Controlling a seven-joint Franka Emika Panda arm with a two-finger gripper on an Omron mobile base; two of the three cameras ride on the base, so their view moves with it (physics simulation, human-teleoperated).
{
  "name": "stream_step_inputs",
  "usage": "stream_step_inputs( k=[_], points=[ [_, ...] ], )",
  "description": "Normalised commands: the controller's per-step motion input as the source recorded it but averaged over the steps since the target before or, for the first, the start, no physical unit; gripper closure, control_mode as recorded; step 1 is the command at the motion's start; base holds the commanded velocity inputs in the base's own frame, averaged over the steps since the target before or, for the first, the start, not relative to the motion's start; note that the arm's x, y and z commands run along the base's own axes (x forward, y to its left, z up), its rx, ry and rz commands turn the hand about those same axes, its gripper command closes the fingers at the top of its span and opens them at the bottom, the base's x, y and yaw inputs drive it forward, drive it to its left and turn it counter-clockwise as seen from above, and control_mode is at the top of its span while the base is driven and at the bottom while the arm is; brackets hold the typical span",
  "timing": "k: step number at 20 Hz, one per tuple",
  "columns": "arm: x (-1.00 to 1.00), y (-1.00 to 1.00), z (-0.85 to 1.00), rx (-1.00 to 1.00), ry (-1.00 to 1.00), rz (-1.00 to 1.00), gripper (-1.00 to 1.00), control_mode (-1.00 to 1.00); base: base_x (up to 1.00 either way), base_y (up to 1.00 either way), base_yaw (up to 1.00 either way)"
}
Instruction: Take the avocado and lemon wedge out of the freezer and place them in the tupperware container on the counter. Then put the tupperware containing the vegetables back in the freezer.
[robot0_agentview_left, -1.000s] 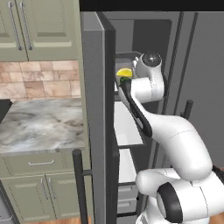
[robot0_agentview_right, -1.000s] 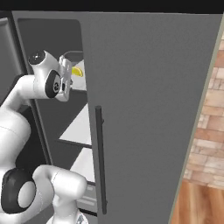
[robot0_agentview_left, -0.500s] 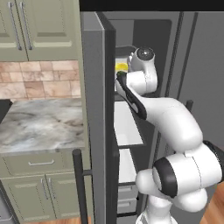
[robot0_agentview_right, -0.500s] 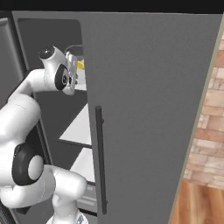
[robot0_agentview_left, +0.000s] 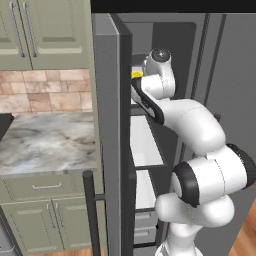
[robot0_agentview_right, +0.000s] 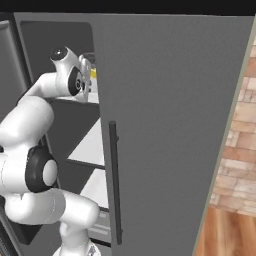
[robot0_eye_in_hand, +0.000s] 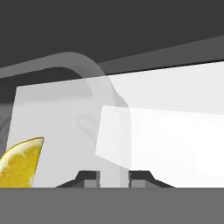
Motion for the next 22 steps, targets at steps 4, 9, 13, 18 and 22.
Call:
stream_step_inputs(
  k=[4,9,13,18,22],
  points=[
    [0.36,0.01,0.00,0.00,0.00,0.00,-1.00,-1.00,0.00,0.00,0.00],
    [0.07,0.00,0.01,0.00,-0.05,0.00,-1.00,-1.00,0.00,0.00,0.00],
    [-0.27,0.00,0.21,0.00,-0.17,0.00,-1.00,-1.00,0.00,0.00,0.00],
    [-0.37,0.00,0.18,0.00,-0.19,0.00,-1.00,-1.00,0.00,0.00,0.00],
    [-0.40,0.00,0.07,0.00,-0.16,0.00,-1.00,-1.00,0.00,0.00,0.00]
  ],
)
